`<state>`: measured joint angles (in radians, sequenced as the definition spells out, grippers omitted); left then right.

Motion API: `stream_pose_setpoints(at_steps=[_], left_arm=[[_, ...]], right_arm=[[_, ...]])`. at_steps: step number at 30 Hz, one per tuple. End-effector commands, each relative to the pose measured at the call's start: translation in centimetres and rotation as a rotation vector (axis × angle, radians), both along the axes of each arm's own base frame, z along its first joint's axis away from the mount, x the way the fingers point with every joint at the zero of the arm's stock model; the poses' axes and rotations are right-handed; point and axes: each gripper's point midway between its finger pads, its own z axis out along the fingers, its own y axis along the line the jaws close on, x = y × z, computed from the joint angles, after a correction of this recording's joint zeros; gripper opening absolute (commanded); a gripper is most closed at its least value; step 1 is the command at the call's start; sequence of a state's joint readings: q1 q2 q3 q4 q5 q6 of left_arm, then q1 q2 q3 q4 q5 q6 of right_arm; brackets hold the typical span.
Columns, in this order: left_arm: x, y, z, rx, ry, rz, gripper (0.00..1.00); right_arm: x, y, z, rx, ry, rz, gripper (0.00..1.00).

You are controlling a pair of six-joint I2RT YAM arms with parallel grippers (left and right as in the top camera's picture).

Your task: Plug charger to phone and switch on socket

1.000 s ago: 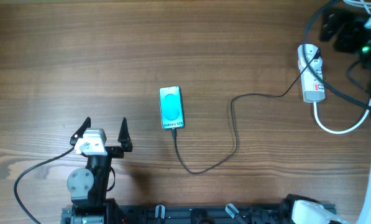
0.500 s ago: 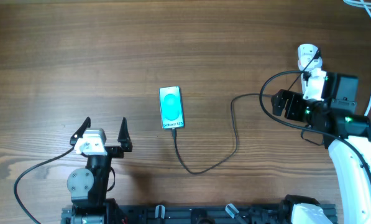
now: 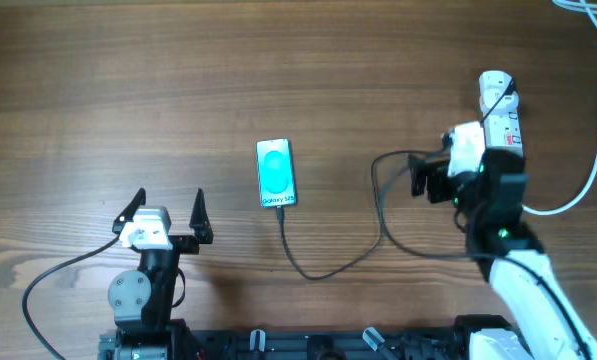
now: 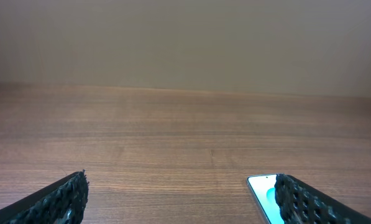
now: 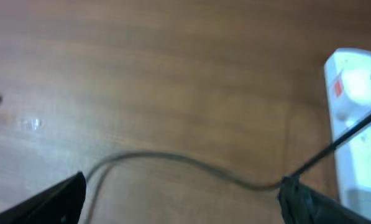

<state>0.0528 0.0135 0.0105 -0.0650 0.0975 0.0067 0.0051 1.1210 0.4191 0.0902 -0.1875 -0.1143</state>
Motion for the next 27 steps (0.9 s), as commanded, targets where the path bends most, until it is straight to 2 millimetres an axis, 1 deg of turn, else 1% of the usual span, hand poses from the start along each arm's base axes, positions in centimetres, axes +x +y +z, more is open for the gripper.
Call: stream_pose_setpoints(at_steps=[1,9,13,16,20,24,27], left_arm=[[0.0,0.1,-0.2,0.013,0.0,0.009,1.0],[0.0,0.1,-0.2,0.013,0.0,0.009,1.0],[0.0,0.1,-0.2,0.013,0.0,0.009,1.0],[0.0,0.1,-0.2,0.013,0.0,0.009,1.0],[0.0,0.1,-0.2,0.013,0.0,0.009,1.0],[0.0,0.1,-0.2,0.013,0.0,0.009,1.0],[0.0,0.1,-0.2,0.013,0.0,0.009,1.0]], right_arm=[[-1.0,0.6,-0.1,0.006,-0.07,0.037,1.0],[-3.4,0.6,0.0,0.006,-0.188,0.038,1.0],[-5.1,0.6,-0.7,0.006,-0.229,0.039,1.0],[-5.9,0.9,-0.7,0.01,-0.274,0.052,1.0],[-6.0,1.3,1.1,0.022,-0.342,0.077,1.0],[-6.7,1.3,1.4,0.02,-0.35,0.08,1.0],[-7.1,1.3,2.3,0.018,-0.385,0.08,1.0]])
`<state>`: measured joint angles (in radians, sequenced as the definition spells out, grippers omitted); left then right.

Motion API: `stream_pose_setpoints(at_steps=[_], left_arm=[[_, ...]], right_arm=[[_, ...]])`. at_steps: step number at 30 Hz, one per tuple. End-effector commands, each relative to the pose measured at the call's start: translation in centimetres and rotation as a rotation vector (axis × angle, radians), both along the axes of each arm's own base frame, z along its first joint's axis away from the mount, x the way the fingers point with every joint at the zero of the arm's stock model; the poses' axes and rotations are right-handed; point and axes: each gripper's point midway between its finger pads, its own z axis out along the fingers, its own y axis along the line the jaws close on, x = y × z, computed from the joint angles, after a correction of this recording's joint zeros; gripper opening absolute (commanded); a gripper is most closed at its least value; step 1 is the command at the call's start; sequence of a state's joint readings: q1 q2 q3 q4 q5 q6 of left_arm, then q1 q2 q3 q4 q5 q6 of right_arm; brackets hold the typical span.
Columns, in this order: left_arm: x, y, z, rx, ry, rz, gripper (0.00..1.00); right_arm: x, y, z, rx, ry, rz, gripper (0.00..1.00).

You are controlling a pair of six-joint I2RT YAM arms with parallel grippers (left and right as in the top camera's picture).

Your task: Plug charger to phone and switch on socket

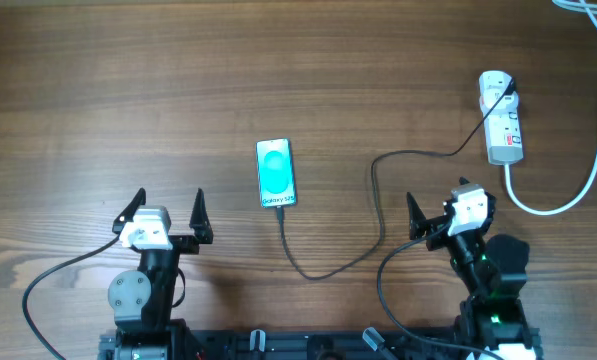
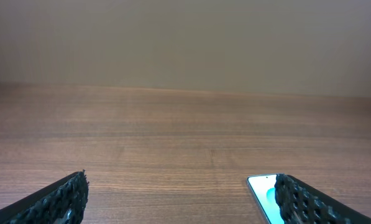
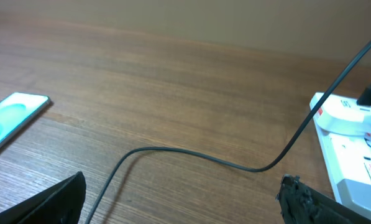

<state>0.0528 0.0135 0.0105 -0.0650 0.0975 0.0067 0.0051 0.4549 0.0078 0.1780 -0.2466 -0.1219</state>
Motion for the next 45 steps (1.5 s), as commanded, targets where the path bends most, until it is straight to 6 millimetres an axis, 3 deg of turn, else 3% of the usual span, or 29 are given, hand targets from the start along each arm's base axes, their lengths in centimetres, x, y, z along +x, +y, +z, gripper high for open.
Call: stream_pose_setpoints(at_steps=[1,5,12,45], left_arm=[[0.0,0.1,-0.2,0.013,0.0,0.009,1.0],[0.0,0.1,-0.2,0.013,0.0,0.009,1.0],[0.0,0.1,-0.2,0.013,0.0,0.009,1.0],[0.0,0.1,-0.2,0.013,0.0,0.009,1.0]], right_arm=[[-0.4,0.4,1.2,-0.005,-0.052,0.022,1.0],[-1.2,0.5,1.9,-0.005,-0.085,0.026,1.0],[-2.5,2.2,6.7,0.006,-0.297,0.096,1.0],[-2.5,2.2,6.7,0.007,-0.296,0.097,1.0]])
